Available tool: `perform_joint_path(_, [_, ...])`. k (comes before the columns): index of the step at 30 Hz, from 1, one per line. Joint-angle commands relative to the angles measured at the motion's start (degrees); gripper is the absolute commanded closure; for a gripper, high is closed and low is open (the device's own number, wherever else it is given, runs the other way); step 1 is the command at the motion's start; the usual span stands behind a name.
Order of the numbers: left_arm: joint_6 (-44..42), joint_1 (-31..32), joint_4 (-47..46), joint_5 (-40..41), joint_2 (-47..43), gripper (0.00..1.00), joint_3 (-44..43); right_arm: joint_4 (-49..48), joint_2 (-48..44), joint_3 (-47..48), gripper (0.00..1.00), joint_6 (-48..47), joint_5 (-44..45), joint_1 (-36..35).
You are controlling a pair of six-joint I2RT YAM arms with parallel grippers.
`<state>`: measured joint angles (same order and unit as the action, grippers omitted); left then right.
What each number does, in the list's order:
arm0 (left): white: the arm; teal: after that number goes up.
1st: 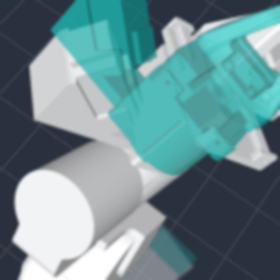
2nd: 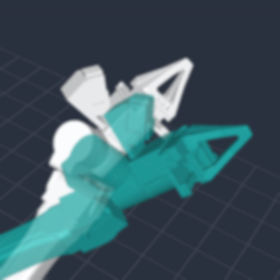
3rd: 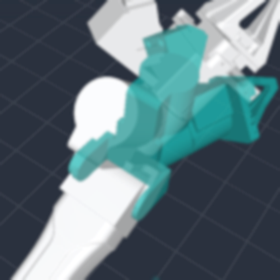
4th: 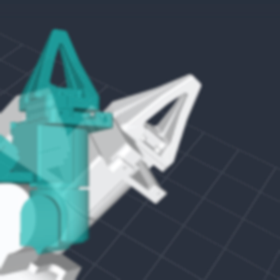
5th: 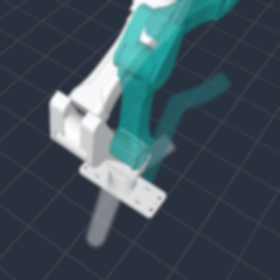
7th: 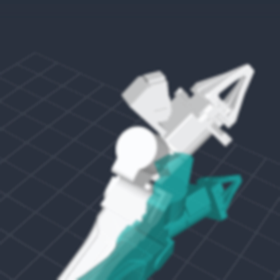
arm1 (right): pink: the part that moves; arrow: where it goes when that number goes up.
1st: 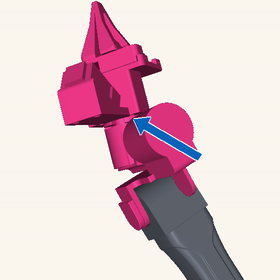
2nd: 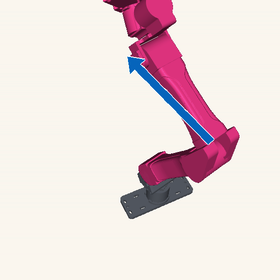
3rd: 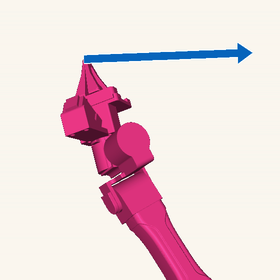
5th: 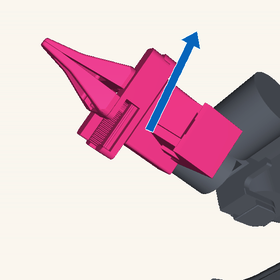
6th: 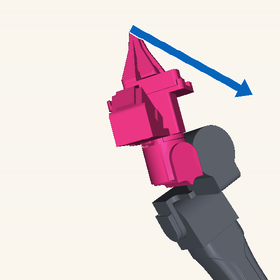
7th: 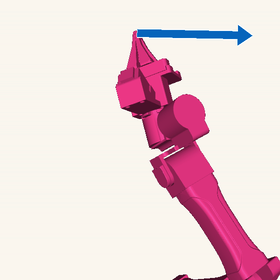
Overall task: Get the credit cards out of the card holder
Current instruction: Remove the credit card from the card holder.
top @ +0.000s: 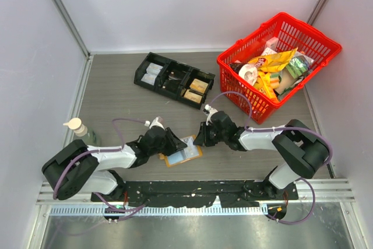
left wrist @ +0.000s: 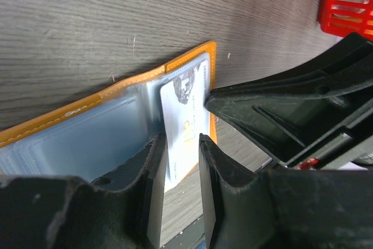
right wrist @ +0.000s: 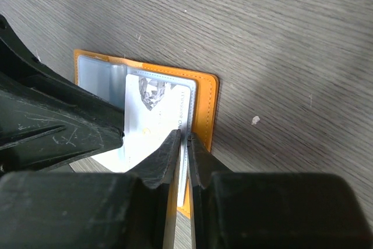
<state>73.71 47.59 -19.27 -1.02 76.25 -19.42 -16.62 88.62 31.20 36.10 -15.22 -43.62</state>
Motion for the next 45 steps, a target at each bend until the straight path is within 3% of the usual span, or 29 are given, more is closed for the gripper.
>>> perform_joint_path(1, [3.4,-0.4,-9.7,0.5,-4.3,0.70,2.3,-0.2,1.8,-0.8,0.85,0.0,-1.0,-0.2])
perform_joint_path(7, [3.6,-0.4,-14.5,2.8,-6.2,0.74,3.2,-0.6,2.3,-0.7,0.85,0.4,-1.4,-0.2])
perform_joint_path(19, [6.9,-0.4,-21.4,-1.9,2.4,0.74,3.2,-0.9,2.9,-0.9,0.85,0.4,-1.9,-0.2])
perform_joint_path(23, [6.7,-0.5,-18.1,-0.9,0.9,0.76,3.6,-0.7,3.2,-1.0,0.85,0.4,-1.8,-0.2])
perform_joint_path(32, [4.5,-1.2,-10.3,2.5,-7.4,1.00,5.7,0.0,5.0,-0.7,0.85,0.6,-1.4,-0.2])
perform_joint_path(45, [2.5,-1.5,3.0,3.9,-12.1,1.00,5.0,2.6,1.5,0.3,0.85,-0.1,-0.8,0.5])
